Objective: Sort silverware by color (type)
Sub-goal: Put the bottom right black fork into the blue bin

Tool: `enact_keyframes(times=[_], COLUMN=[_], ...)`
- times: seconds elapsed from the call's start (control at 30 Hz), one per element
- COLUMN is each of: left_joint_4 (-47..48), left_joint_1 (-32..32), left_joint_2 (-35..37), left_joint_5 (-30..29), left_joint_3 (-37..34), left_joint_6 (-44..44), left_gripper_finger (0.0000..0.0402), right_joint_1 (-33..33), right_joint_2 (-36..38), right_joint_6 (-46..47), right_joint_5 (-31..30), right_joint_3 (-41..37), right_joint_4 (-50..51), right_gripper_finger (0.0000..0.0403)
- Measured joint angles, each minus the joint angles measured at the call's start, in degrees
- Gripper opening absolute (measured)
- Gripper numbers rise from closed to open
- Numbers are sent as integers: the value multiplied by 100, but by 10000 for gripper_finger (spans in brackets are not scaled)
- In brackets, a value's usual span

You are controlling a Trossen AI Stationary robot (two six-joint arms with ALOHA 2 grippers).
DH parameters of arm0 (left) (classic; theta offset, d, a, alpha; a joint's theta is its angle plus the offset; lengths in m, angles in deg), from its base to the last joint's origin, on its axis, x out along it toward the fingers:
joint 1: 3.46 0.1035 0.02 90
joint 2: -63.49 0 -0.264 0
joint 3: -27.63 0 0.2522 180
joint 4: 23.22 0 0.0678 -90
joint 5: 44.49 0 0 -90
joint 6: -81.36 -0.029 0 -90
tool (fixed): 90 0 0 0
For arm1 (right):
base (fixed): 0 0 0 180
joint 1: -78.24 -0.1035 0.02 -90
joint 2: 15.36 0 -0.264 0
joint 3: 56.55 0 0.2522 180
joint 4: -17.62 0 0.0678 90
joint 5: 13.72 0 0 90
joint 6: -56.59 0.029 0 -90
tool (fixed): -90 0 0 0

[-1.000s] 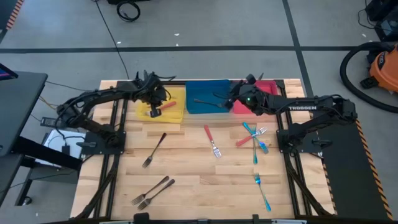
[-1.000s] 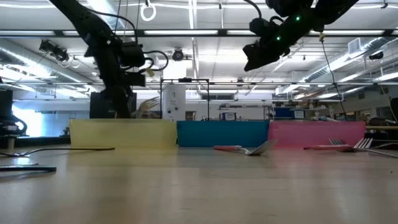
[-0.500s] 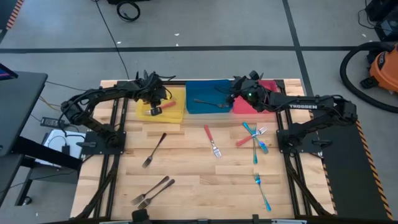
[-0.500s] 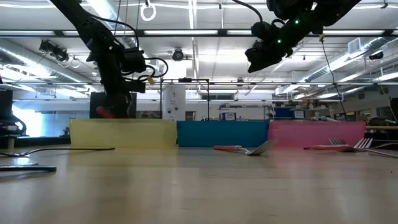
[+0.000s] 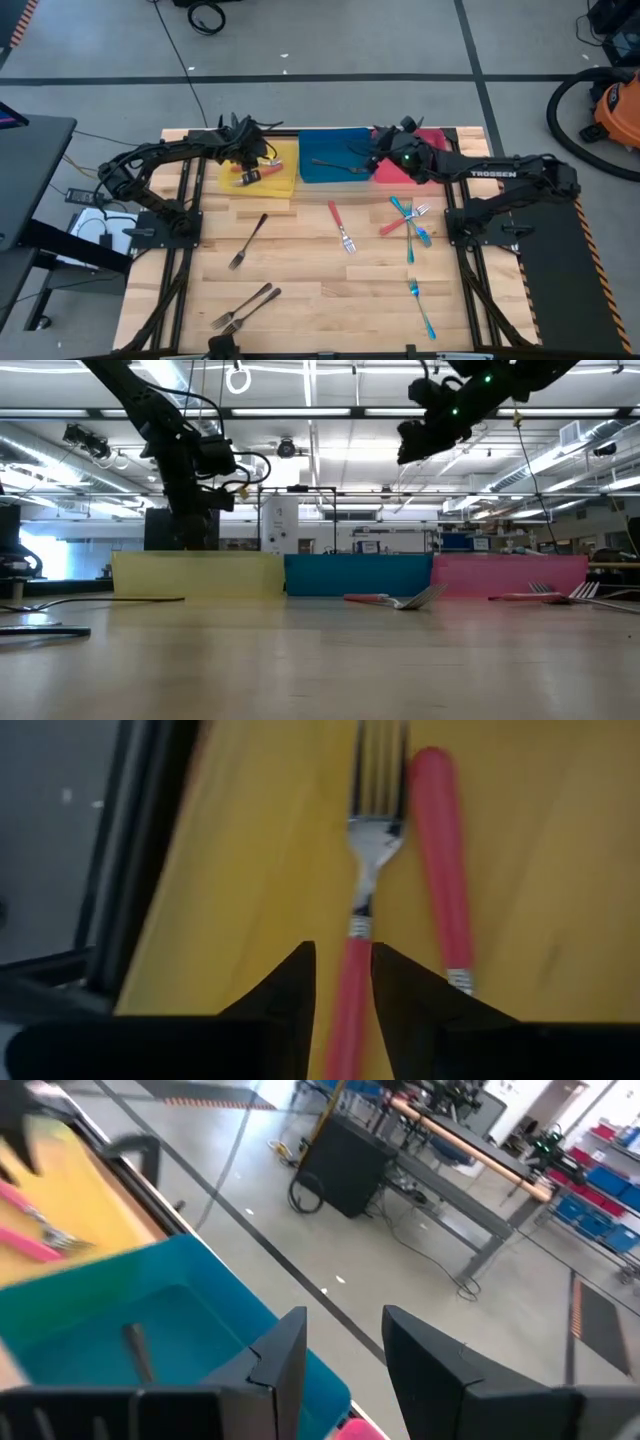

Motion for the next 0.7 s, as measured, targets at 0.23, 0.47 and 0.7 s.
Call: enact_keyframes(times=[0.23, 0.47, 0.7], left_joint_4=[-132, 796, 1484], left_joint_1=[-372, -1062, -1710], left_joint_2=[0, 4, 8], left_joint_5=[-82, -67, 348], left_joint_3=[287, 1283, 1824], left_joint_6=[143, 369, 656], left_gripper_finger=[103, 103, 103], right_joint_1=[-543, -905, -982], right_joint_2=[590, 1164, 1396], right_joint_6=[537, 1702, 2662], right_joint_5=[4, 436, 2308], right_joint_3=[2, 2, 2], right_joint_4=[653, 2333, 4134], right_gripper_finger=[141, 141, 141])
